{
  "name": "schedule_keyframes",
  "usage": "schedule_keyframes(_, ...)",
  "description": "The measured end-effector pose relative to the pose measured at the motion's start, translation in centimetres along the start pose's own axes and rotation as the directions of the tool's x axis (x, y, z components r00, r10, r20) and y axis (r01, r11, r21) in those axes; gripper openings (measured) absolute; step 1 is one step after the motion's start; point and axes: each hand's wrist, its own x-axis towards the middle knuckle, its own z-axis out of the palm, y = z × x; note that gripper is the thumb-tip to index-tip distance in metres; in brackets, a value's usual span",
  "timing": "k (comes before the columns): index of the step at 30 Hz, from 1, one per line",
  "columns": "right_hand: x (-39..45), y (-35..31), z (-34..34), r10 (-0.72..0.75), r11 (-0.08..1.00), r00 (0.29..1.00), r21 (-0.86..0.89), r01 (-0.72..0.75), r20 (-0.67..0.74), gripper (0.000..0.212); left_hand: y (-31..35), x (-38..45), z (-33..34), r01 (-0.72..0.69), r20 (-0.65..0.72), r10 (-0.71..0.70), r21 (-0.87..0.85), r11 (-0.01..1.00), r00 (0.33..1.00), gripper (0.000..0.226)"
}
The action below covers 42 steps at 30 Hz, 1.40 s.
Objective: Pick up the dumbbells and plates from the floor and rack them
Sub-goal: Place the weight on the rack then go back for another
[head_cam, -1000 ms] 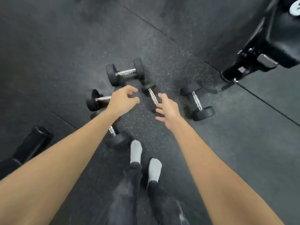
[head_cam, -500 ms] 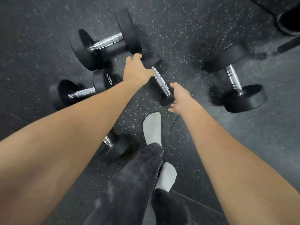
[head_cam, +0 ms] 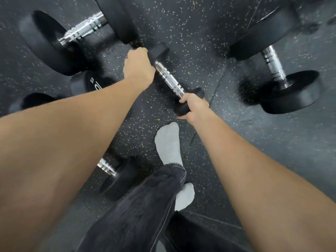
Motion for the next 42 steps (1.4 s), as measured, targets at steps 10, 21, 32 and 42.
schedule_keyframes(10,-13.7,-5.3,-3.3,-0.334,0.917,0.942,-0.227,0.328,0.015,0.072,1.1,-10.7,-12.0,0.099,0.026,-0.096,-0.135,0.986,0.995,0.055)
schedule_keyframes(21,-43.9,-4.1,-6.4,-0.601,0.694,0.750,-0.285,0.661,0.278,0.054,1.4,-33.5,-33.5,0.065,-0.219,-0.201,-0.506,0.860,0.955,0.067)
schedule_keyframes(32,-75.2,8.9,-2.4,-0.683,0.393,0.390,-0.139,0.909,0.617,0.066,-11.1,-63.5,-53.4,-0.079,-0.556,-0.419,-0.663,0.745,0.718,0.033)
schedule_keyframes(42,-97.4,36.1,8.6,-0.326,0.259,0.111,-0.024,0.966,0.939,0.062,-34.8,-91.2,-61.2,-0.015,-0.612,-0.734,-0.771,0.637,0.295,0.055)
